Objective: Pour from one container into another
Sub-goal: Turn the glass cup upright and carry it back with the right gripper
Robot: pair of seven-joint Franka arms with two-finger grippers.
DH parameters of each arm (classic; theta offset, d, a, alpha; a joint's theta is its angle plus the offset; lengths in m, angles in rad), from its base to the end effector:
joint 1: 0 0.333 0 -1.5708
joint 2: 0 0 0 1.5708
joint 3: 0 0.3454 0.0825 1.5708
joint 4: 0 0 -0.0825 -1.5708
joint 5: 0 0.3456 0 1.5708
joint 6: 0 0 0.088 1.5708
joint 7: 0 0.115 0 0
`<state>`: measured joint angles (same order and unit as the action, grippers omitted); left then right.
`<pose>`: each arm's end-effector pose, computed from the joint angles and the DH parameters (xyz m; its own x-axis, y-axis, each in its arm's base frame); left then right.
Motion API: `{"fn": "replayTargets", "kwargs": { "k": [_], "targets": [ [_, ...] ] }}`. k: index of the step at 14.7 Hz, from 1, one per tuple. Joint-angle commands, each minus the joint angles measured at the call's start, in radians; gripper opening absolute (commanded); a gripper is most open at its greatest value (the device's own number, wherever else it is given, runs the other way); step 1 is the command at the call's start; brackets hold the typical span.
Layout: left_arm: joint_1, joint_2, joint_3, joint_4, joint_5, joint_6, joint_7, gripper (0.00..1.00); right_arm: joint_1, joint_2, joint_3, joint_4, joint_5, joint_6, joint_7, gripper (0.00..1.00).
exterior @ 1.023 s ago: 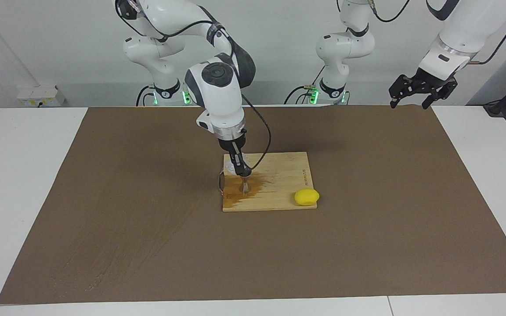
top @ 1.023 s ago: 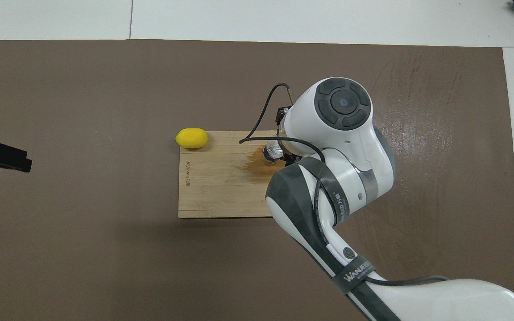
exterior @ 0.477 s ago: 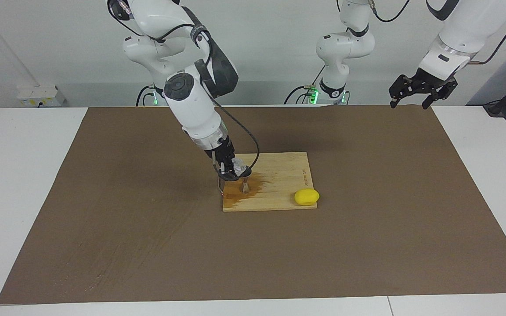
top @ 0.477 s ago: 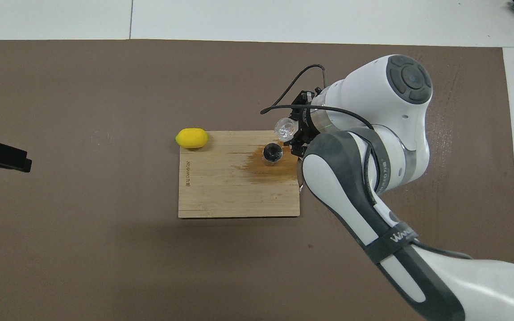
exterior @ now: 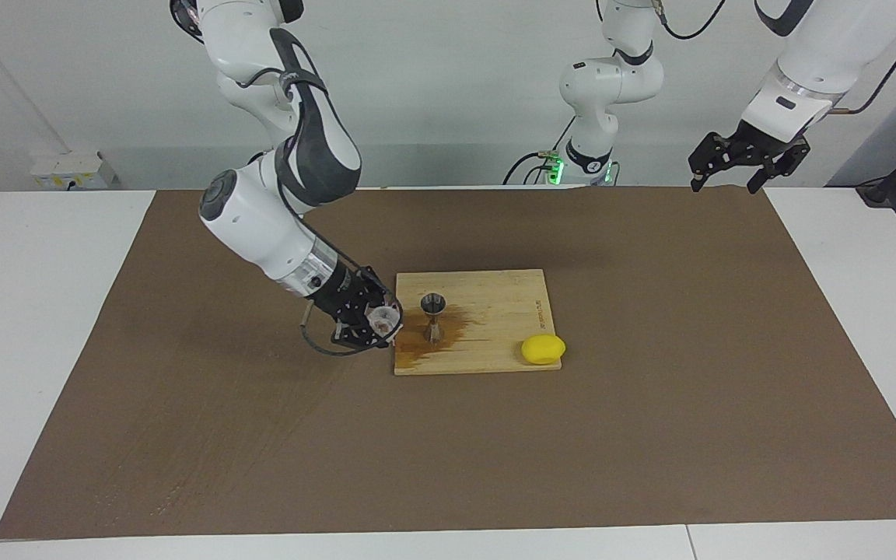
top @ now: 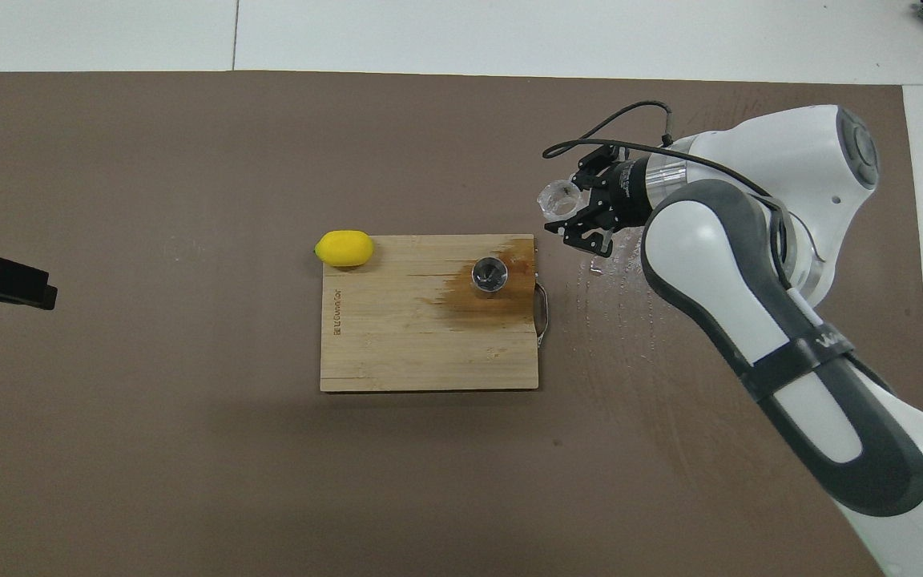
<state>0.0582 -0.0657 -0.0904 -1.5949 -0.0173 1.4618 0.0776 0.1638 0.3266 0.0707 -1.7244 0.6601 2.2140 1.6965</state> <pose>0.4813 -0.0195 0.6591 0.9916 -0.1108 -0.0665 -0.1099 -0.9938 0.0166 0.6209 0.1677 0.4563 -0.2207 -0.7966 -0.5628 -0.9682 0.2485 0.0279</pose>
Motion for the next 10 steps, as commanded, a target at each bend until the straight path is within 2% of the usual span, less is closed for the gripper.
{"fn": "replayTargets", "kwargs": {
  "k": [1,7,10],
  "targets": [
    [-0.004,-0.008,0.003,-0.010,0.019,-0.006,0.013,1.00,-0.085,-0.029,0.015,-0.075,0.114,0.010,-0.119,0.00],
    [-0.004,-0.008,0.003,-0.010,0.019,-0.008,0.013,1.00,-0.228,-0.026,0.015,-0.150,0.238,-0.059,-0.314,0.00],
    [-0.004,-0.008,0.003,-0.010,0.019,-0.008,0.013,1.00,-0.309,0.009,0.015,-0.153,0.265,-0.132,-0.446,0.00]
  ]
}}
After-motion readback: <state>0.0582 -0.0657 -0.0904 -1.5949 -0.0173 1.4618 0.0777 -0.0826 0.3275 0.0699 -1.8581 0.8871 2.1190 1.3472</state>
